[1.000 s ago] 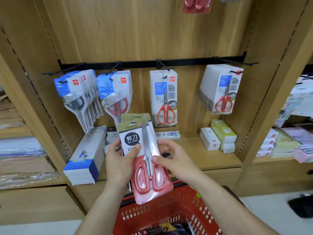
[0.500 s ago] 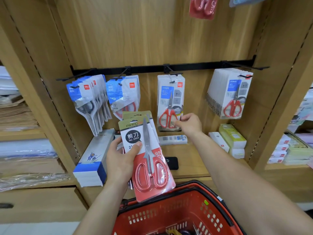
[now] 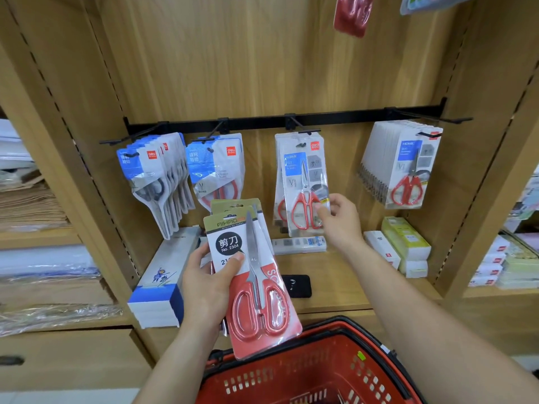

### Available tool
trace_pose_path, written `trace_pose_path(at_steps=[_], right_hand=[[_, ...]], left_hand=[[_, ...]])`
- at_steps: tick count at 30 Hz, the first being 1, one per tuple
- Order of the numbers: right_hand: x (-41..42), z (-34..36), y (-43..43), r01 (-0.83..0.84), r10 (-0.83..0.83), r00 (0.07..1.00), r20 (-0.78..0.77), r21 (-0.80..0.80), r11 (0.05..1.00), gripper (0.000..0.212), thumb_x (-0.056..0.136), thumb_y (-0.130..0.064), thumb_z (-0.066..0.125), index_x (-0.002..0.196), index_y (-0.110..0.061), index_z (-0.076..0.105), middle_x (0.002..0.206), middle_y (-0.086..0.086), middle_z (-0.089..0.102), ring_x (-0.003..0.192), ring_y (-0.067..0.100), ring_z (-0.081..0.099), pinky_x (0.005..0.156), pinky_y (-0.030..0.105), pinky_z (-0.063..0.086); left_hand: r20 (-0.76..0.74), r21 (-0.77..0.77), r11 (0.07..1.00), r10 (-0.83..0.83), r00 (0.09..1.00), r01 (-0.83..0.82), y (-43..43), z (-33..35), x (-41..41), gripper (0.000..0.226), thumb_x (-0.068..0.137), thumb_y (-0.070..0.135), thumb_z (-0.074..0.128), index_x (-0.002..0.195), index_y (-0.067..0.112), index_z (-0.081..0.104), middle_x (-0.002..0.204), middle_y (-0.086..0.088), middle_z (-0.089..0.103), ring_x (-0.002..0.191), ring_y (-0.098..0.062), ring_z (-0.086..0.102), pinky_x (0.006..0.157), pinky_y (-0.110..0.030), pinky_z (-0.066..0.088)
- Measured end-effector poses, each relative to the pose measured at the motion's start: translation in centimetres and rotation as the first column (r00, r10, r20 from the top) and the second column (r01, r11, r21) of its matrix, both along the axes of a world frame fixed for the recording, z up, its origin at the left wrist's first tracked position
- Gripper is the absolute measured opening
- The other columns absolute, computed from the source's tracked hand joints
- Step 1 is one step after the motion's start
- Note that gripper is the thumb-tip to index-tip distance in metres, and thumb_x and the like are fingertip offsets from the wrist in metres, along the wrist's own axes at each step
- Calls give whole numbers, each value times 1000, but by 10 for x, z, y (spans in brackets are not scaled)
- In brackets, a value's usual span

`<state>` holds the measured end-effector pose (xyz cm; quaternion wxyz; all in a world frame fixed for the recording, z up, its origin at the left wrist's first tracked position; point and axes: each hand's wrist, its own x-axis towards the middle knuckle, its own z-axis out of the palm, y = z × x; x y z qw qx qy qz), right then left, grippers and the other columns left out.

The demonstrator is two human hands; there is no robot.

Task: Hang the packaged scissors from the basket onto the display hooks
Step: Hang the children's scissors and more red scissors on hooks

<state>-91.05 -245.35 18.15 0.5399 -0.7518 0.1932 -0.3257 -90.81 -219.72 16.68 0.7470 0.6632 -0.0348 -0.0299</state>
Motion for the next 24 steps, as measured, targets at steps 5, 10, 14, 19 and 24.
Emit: trace_pose_path(at_steps=[5,10,14,19,24], right_hand=[[-34,13,-5,-155,145,982,119,76,985,8,104,-15,59,102,-16,67,81,-7,77,73,5,73,61,17,52],[-73,4,-29,-125,91,976,196,165,978,10,104,-15,58,108,-13,67,93,6,79,87,24,76,80,41,61],[-102,-5,-73,127,-171,975,144,271,954,11,105,-24,58,108,-16,65,102,6,78,93,24,77,83,49,63],[-116,0,-119,263,-316,937,147,294,919,10,106,-24,57,100,-18,64,92,1,75,87,21,75,76,42,62],[-113,5,-141,301,-356,922,151,299,906,7,105,-23,59,100,-20,63,95,3,75,83,16,74,74,37,59]], left_hand=[[2,20,1000,-10,1000,10,-3,4,-1,48,87,21,83,129,26,60,105,-3,79,80,-28,80,74,-53,65],[24,-6,999,-40,999,40,-17,6,-10,40,89,13,80,123,24,61,97,0,80,77,-28,79,71,-49,65],[32,-1,996,-84,996,84,-45,8,-18,45,87,13,82,124,25,58,103,-5,79,82,-32,79,77,-54,64],[45,-14,992,-125,991,126,-79,11,-27,43,86,11,83,122,24,62,104,-6,80,85,-33,78,80,-56,63],[54,-15,990,-138,989,139,-97,12,-31,46,86,10,82,124,21,60,101,-4,79,81,-31,79,79,-55,64]])
